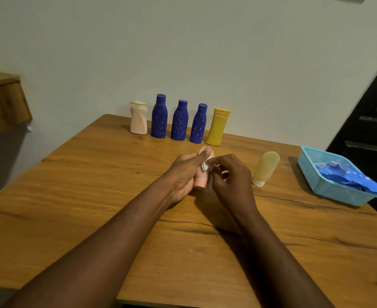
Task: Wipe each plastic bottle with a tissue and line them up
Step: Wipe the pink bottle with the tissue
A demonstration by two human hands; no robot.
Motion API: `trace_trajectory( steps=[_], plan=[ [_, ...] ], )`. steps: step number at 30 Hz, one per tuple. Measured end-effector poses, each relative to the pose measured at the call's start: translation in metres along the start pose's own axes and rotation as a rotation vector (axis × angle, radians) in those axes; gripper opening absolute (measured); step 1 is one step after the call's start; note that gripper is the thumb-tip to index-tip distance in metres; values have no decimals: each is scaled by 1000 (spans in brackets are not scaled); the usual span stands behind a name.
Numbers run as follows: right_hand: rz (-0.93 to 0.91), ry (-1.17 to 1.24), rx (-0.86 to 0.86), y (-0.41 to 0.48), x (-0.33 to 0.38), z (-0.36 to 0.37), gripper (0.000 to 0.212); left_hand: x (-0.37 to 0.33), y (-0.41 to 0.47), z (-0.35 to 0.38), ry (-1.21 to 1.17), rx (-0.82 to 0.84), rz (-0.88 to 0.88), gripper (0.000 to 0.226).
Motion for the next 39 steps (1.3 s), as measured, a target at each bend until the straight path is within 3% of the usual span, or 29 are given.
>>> trace_trajectory(
  steps=[3,7,11,16,20,27,29,33,39],
  plan=[
    [36,56,-153,5,-8,-9,24,0,-4,6,36,125,21,31],
    [33,104,-129,8,-13,-14,36,4,-1,8,153,208,85,40],
    [-37,87,-77,8,-11,-14,40,-1,-3,3,282,179,168,32],
    [110,204,-75,11,-14,-7,31,-2,-3,3,311,99,255,33],
    [268,298,-6,6,-15,-2,24,-3,-1,2,168,28,237,23],
    [365,302,131,-2,-10,5,26,-10,4,-1,7,-79,246,15],
    [320,230,146,-4,-10,7,26,-10,8,-4,-41,-136,248,12],
    [166,95,67,-4,-4,6,29,-9,16,-10,-15,-233,260,28],
    [-16,-111,87,-9,11,8,32,-5,19,-11,25,-272,280,36]
  ],
)
Point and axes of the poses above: each hand's wrist, its own y-axis towards the middle knuckle, its own z-axis out of the palm, x = y × z, the point moved 3 cm from there along y, towards the middle knuckle, and after that the axes turned 5 degrees about z, right-handed, at the moved point
